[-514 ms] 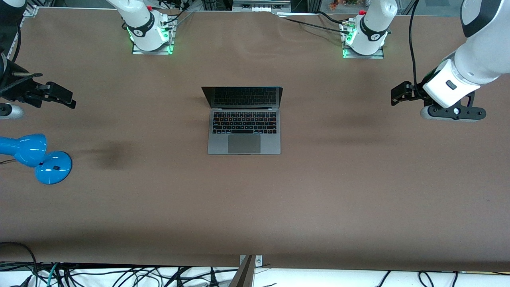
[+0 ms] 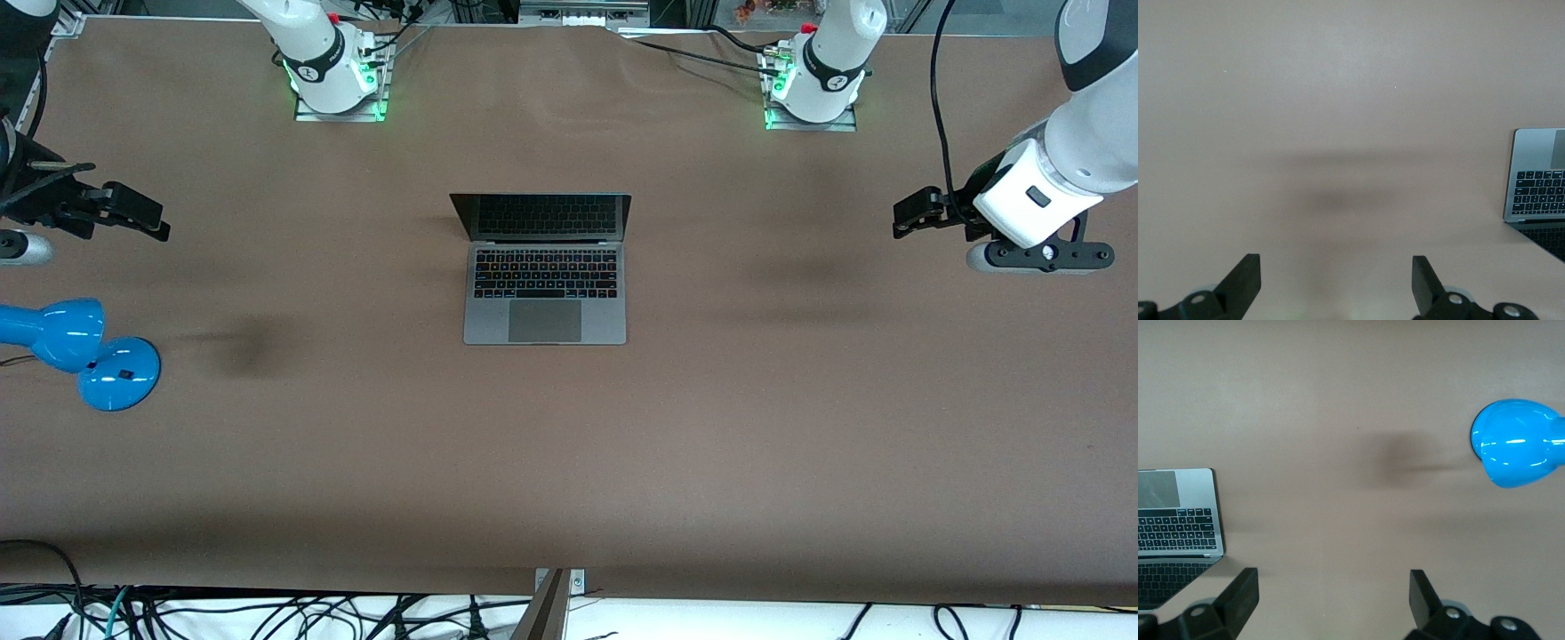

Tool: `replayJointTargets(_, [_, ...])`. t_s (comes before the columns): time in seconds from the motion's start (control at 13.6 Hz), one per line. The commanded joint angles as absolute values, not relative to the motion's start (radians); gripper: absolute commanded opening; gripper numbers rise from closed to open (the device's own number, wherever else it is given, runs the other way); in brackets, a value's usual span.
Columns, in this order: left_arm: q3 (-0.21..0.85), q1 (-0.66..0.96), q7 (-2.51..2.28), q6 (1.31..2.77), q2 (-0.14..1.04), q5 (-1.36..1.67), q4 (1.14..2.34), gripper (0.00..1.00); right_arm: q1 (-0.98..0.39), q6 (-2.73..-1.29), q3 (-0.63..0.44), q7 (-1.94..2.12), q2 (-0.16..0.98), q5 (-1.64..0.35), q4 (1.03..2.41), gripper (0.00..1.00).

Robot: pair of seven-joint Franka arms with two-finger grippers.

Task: Close laptop with both arms from behind
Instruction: 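Raise the left gripper from rest toward the laptop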

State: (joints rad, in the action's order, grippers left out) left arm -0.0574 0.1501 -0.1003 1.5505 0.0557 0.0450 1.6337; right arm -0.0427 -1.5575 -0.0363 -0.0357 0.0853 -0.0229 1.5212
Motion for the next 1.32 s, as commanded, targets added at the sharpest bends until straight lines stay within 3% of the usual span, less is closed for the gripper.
replayJointTargets(0.0, [-0.054,0.147,-0.094,1.525,0.069,0.029,1.601,1.0,-0.038,-1.557,-0.034,-0.034,0.075,-0.037,1.528,1.0])
replayJointTargets(0.73, [-0.041,0.15,-0.101,1.513,0.069,0.041,1.609,1.0,-0.035,-1.543,-0.035,-0.048,0.066,-0.038,1.562,1.0])
replayJointTargets(1.25, [0.066,0.149,-0.17,1.508,0.067,0.044,1.62,1.0,-0.035,-1.528,-0.035,-0.041,0.067,-0.038,1.572,1.0])
